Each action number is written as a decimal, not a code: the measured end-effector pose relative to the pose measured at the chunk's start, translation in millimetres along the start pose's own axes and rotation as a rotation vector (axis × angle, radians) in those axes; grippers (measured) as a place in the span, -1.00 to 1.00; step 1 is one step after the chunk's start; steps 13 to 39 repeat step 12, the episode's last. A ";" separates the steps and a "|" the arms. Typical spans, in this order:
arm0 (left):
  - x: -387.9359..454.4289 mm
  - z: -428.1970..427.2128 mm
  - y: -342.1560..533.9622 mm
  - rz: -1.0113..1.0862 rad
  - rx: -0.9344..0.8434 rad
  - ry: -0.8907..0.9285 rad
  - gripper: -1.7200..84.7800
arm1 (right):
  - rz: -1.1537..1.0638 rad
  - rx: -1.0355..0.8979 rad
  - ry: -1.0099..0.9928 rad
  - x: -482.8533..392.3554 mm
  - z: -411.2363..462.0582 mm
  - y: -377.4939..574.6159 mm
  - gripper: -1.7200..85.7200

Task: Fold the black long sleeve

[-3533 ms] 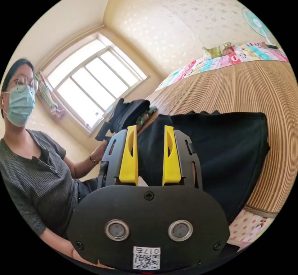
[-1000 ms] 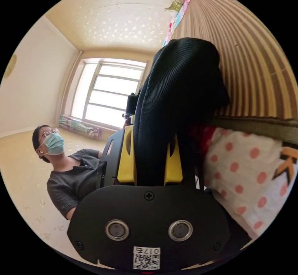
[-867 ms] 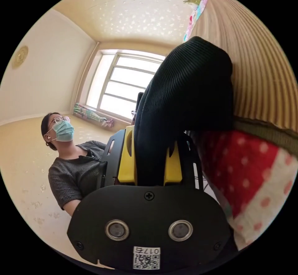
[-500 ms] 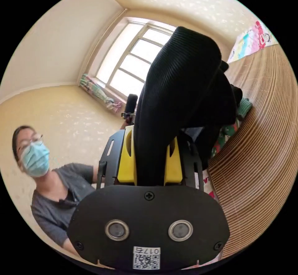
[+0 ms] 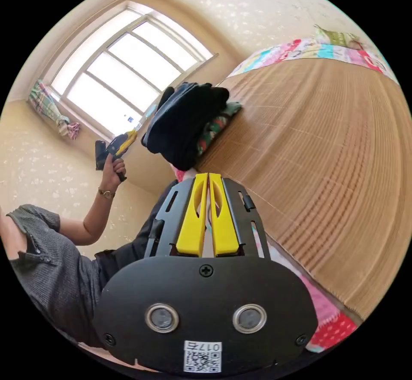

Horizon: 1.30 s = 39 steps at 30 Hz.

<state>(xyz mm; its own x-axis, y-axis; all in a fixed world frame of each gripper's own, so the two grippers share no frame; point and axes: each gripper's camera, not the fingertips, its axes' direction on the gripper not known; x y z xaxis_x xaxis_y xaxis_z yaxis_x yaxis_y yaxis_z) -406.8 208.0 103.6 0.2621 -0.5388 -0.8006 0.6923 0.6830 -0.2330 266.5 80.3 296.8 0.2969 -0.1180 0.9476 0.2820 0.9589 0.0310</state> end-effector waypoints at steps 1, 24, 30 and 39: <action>13.9 5.7 8.3 0.035 -0.009 0.006 -0.90 | 0.078 0.058 0.078 28.8 -45.6 29.6 -0.94; 101.6 154.1 80.9 0.019 -0.290 0.281 -0.98 | 0.651 0.501 1.070 110.9 -416.9 153.8 -0.83; 101.6 154.1 80.9 0.019 -0.290 0.281 -0.98 | 0.651 0.501 1.070 110.9 -416.9 153.8 -0.83; 101.6 154.1 80.9 0.019 -0.290 0.281 -0.98 | 0.651 0.501 1.070 110.9 -416.9 153.8 -0.83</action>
